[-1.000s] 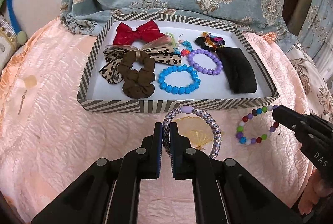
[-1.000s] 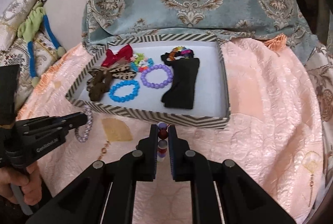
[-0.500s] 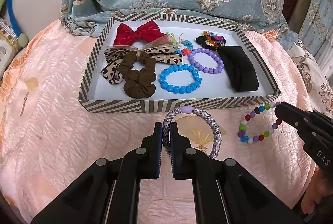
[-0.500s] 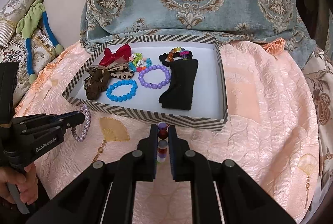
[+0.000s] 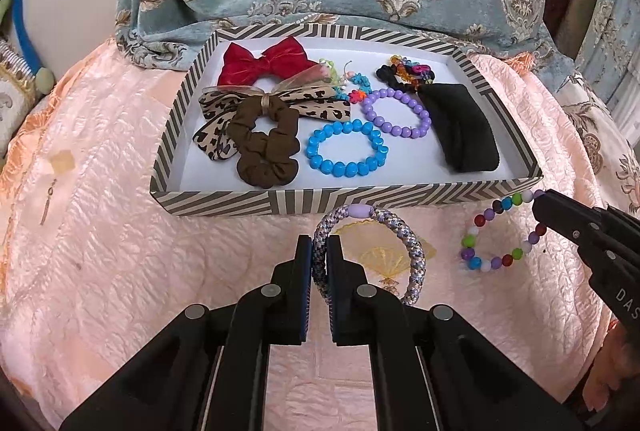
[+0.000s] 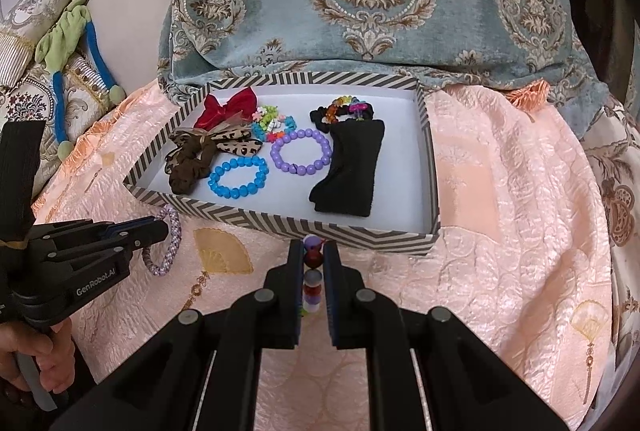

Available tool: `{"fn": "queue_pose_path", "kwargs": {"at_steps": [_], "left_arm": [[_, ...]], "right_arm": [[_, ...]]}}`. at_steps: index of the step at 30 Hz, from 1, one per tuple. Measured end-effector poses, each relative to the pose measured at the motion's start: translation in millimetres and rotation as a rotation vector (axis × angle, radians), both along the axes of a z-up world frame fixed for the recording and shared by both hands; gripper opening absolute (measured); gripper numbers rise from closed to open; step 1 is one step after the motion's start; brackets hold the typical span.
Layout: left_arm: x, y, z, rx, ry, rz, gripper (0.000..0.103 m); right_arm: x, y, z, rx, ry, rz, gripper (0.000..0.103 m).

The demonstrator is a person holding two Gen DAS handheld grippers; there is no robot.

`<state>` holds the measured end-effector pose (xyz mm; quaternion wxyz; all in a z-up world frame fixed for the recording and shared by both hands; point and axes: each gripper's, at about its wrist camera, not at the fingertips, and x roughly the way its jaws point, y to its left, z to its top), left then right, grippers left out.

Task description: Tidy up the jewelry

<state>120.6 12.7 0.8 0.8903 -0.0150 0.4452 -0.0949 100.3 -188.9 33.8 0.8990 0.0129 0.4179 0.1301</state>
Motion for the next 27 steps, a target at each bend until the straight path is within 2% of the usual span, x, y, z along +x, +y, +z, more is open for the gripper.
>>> {"fn": "queue_pose_path", "kwargs": {"at_steps": [27], "left_arm": [[-2.2, -1.7, 1.9, 0.04, -0.022, 0.017, 0.0]], "right_arm": [[1.3, 1.4, -2.3, 0.007, 0.003, 0.005, 0.009]]}}
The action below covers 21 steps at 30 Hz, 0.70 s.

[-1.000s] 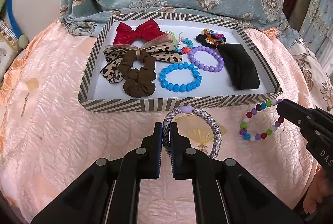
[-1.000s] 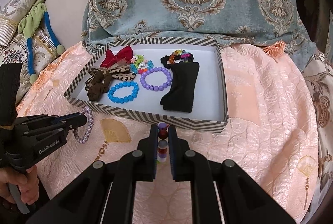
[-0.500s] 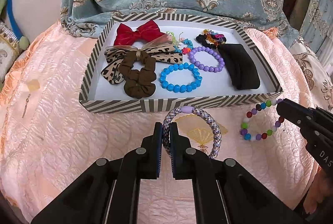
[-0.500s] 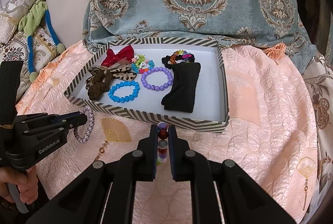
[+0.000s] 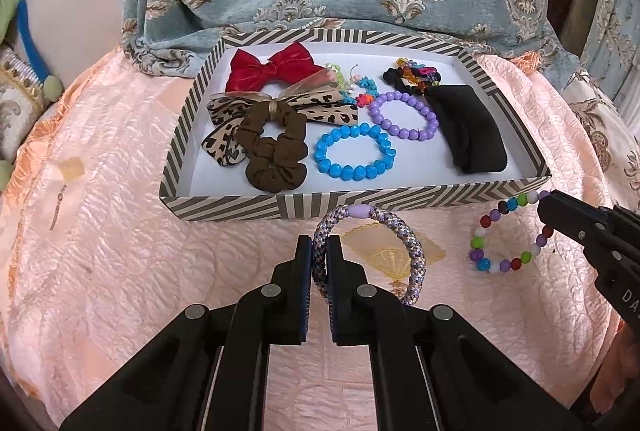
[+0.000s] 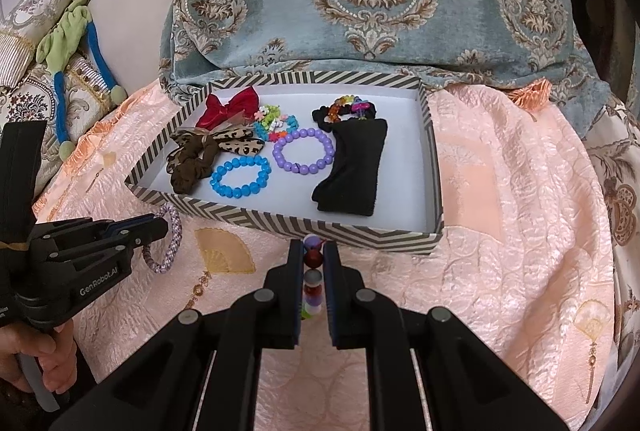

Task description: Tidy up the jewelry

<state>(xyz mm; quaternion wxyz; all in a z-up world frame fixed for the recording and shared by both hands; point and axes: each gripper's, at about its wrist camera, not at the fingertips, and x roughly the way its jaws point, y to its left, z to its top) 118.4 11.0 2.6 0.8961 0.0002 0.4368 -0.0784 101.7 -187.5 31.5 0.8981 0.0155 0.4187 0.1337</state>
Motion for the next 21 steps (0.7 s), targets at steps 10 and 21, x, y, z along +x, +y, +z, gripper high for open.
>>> {"fn": "queue_pose_path", "kwargs": {"at_steps": [10, 21], "left_arm": [[0.0, -1.0, 0.5, 0.005, -0.002, 0.001, 0.0], [0.1, 0.1, 0.4, 0.007, -0.001, 0.001, 0.0]], "right_arm": [[0.2, 0.4, 0.0, -0.002, -0.003, -0.001, 0.009], [-0.9, -0.9, 0.9, -0.008, -0.01, -0.005, 0.009]]}}
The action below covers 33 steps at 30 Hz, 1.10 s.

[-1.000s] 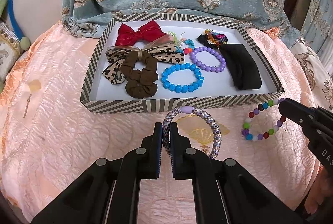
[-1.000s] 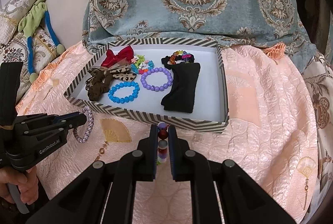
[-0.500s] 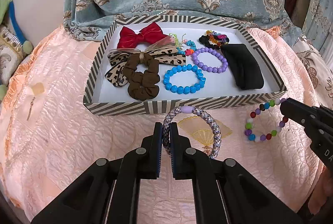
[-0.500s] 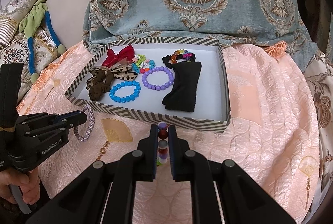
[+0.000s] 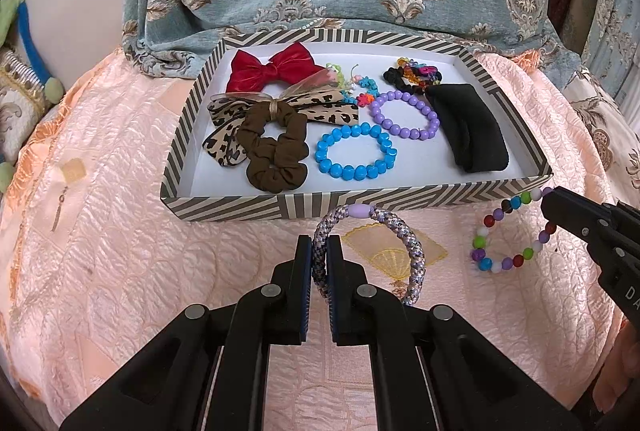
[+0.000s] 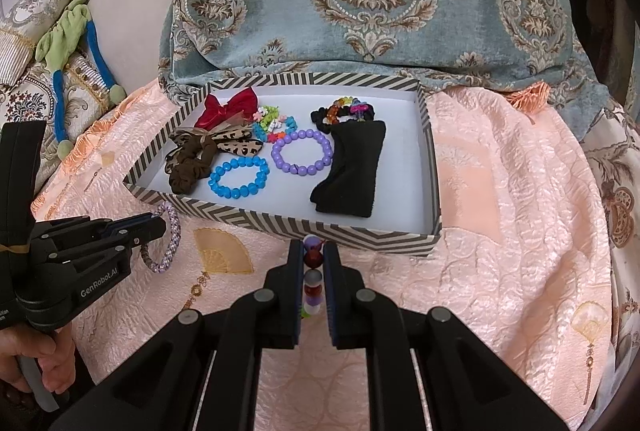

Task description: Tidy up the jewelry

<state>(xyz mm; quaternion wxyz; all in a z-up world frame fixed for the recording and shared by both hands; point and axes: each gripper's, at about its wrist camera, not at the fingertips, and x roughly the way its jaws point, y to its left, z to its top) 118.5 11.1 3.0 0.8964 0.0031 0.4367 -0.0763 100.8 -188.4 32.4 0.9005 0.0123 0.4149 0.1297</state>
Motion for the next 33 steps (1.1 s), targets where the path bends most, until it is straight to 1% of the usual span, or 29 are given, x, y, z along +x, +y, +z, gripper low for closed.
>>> {"fn": "queue_pose_path", "kwargs": {"at_steps": [27, 33], "left_arm": [[-0.1, -0.5, -0.9, -0.004, 0.001, -0.001, 0.0], [-0.3, 0.0, -0.7, -0.004, 0.002, -0.001, 0.0]], "right_arm": [[0.0, -2.3, 3.4, 0.006, -0.022, -0.014, 0.009], [-1.4, 1.6, 3.3, -0.007, -0.021, -0.007, 0.009]]}}
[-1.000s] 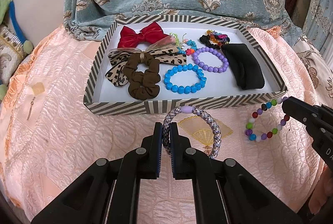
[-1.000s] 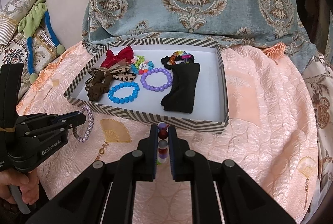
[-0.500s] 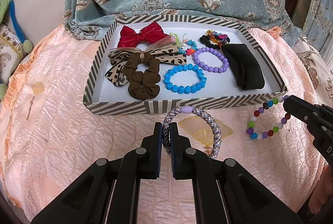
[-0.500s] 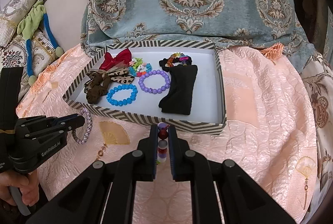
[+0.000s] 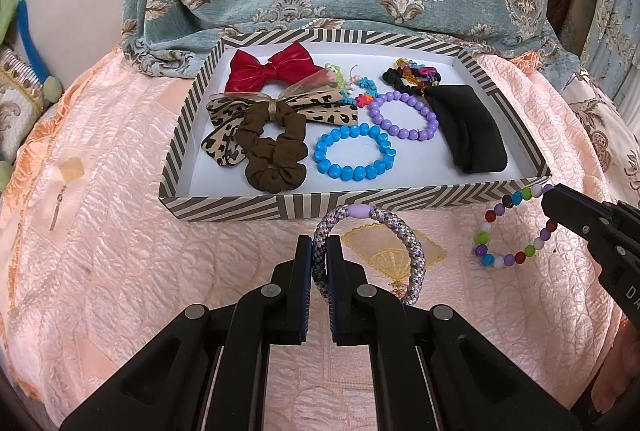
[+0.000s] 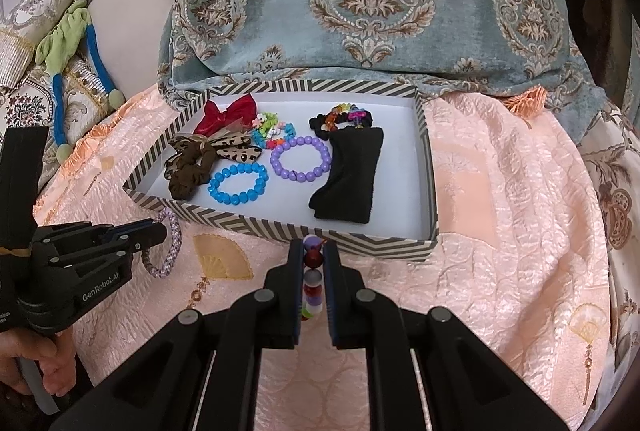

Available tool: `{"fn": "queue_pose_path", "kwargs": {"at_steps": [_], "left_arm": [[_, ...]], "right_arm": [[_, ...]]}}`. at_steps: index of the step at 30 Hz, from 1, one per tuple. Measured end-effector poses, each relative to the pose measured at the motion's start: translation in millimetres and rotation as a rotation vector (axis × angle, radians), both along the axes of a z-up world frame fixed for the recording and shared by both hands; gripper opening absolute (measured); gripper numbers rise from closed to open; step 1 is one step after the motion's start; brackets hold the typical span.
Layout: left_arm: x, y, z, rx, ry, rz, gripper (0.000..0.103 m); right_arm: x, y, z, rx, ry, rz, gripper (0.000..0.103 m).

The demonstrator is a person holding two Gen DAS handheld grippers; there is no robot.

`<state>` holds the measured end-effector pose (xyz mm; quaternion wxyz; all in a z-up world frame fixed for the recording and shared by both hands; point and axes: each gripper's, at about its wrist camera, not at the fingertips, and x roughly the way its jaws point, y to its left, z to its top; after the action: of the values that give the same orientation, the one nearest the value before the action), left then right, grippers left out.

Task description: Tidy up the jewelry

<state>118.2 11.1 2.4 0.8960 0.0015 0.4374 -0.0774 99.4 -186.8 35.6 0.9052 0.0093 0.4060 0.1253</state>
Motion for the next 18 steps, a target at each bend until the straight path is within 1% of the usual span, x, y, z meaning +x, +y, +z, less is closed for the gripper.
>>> {"fn": "queue_pose_path", "kwargs": {"at_steps": [18], "left_arm": [[0.2, -0.8, 0.0, 0.004, 0.002, 0.002, 0.0]], "right_arm": [[-1.0, 0.0, 1.5, -0.012, -0.011, -0.003, 0.009]]}}
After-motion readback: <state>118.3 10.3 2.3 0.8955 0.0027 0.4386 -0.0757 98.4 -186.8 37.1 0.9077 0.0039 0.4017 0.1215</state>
